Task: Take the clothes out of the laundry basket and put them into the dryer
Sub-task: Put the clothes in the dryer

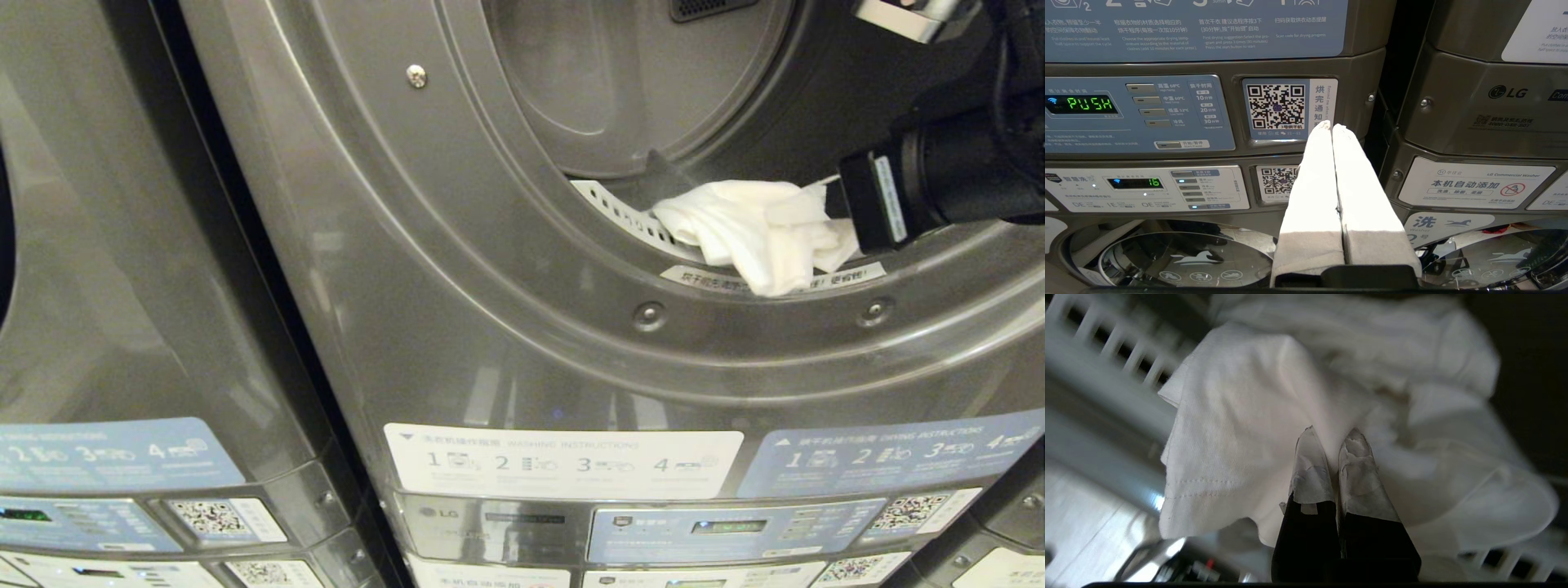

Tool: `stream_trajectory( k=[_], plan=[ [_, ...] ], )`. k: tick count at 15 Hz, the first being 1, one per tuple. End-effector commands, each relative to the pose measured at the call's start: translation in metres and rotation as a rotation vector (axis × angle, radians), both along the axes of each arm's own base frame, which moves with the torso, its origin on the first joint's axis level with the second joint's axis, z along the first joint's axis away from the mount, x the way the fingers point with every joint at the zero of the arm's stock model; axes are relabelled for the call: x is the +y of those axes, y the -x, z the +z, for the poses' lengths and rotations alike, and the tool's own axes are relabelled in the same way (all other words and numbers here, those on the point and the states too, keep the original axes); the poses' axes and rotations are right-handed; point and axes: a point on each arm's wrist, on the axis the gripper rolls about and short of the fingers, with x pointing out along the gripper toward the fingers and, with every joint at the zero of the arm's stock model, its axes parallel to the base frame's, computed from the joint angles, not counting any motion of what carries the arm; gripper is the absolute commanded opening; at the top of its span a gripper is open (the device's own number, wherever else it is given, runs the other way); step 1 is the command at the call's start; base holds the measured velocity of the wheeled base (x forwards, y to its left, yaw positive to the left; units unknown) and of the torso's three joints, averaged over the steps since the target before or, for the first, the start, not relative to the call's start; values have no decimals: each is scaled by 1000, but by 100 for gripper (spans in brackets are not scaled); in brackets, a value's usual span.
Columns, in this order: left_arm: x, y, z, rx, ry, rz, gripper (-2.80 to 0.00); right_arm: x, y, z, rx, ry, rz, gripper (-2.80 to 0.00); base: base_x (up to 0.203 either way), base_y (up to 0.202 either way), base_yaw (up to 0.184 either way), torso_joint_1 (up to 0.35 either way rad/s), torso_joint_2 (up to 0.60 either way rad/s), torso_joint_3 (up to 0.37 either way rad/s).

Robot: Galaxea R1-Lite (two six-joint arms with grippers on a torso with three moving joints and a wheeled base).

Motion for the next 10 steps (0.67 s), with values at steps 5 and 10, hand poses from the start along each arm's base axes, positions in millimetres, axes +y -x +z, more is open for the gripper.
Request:
stream_trajectory(
  k=[5, 10],
  plan=[
    [0, 0, 0, 0, 1, 0, -280, 51, -103, -25, -203, -75, -237, -280, 0, 0, 0, 0, 0, 0],
    [0, 0, 0, 0, 1, 0, -280, 50, -128, -26, -271, -107, -352, 0, 0, 0, 0, 0, 0, 0]
  ],
)
